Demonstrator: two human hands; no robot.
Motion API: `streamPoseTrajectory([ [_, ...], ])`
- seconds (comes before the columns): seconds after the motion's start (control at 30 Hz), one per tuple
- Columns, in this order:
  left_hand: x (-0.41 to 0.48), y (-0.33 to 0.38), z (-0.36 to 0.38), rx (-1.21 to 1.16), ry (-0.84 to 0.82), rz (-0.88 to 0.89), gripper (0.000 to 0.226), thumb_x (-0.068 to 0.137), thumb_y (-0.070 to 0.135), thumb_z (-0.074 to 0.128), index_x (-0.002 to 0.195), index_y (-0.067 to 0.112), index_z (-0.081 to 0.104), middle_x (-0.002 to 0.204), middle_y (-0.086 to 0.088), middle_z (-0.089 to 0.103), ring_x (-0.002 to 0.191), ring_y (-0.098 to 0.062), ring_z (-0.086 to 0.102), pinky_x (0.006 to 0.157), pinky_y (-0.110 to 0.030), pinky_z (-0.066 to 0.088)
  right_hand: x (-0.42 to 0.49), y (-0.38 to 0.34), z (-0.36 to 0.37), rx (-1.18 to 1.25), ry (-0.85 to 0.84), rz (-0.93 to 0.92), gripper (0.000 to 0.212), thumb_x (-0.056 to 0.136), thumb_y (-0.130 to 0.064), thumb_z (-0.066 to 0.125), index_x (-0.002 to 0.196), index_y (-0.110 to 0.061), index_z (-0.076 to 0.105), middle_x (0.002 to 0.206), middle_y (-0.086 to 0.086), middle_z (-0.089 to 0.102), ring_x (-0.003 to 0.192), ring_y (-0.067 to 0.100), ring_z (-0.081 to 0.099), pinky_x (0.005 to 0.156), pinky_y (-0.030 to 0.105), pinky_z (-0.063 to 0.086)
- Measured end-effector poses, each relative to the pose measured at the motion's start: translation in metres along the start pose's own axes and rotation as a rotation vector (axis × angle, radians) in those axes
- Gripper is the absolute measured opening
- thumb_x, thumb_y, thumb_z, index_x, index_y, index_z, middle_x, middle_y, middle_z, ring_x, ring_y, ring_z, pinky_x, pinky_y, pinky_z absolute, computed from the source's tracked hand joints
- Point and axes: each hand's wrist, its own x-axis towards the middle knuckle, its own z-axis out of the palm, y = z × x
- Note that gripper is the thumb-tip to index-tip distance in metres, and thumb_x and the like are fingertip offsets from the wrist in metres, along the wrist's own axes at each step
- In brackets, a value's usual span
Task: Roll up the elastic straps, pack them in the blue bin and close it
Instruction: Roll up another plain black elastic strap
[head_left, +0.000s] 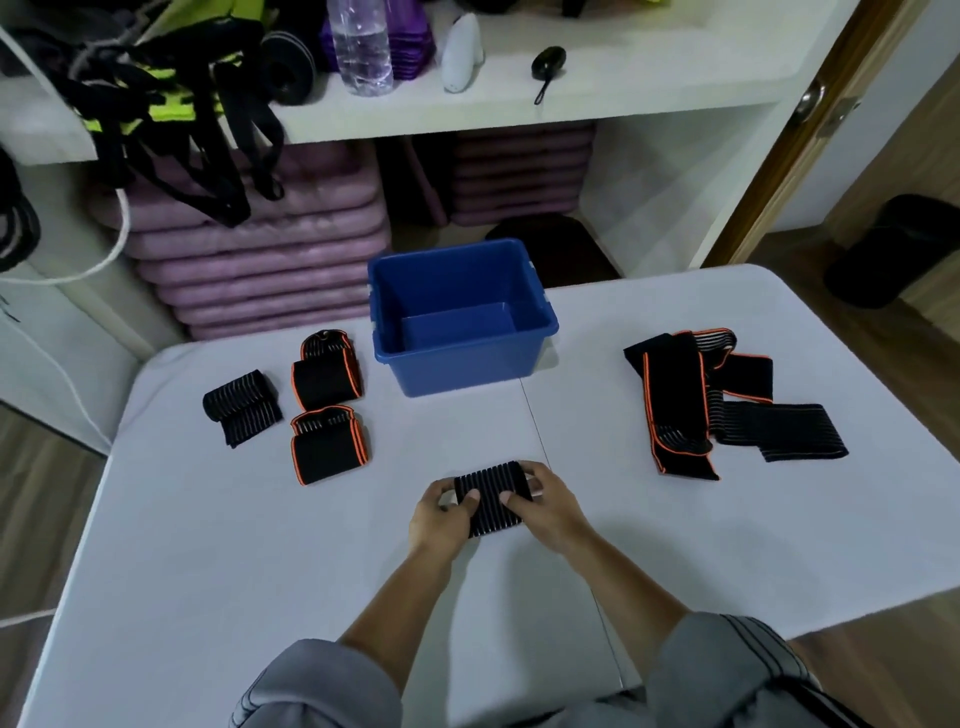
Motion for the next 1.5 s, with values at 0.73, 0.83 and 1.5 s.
streamPoseTrajectory([
  [0.73,-0.011,-0.006,-0.188,-0.313,0.394,0.118,0.022,0.093,0.022,0.055,0.115,0.021,0.057,0.1,-0.013,0.066,0.091,-0.03,0.066,0.082,-0.046,0.055,-0.021,-0.13,0.159,-0.011,-0.29,-0.376,0.053,0.088,-0.02,0.063,0.136,-0.02,0.042,0.119,0.006,0.06,0.106,0.021,0.06,0.093,0.034,0.05],
  [0.83,0.011,-0.006,-0.232,-0.26,0.417,0.134,0.027,0.093,0.026,0.054,0.119,0.022,0.054,0.099,-0.01,0.066,0.088,-0.028,0.065,0.082,-0.046,0.054,-0.011,-0.156,0.206,-0.033,-0.289,-0.375,0.055,0.09,-0.02,0.059,0.14,-0.018,0.037,0.127,0.008,0.057,0.114,0.021,0.056,0.099,0.039,0.047],
  [1.5,0.112,-0.014,-0.296,0.334,0.333,0.273,0.047,0.091,0.021,0.053,0.137,0.018,0.042,0.11,-0.016,0.057,0.099,-0.033,0.058,0.09,-0.04,0.046,0.052,-0.167,0.3,-0.436,-0.044,-0.483,0.053,0.095,-0.018,0.049,0.144,-0.018,0.033,0.125,0.013,0.051,0.112,0.029,0.054,0.088,0.037,0.049],
])
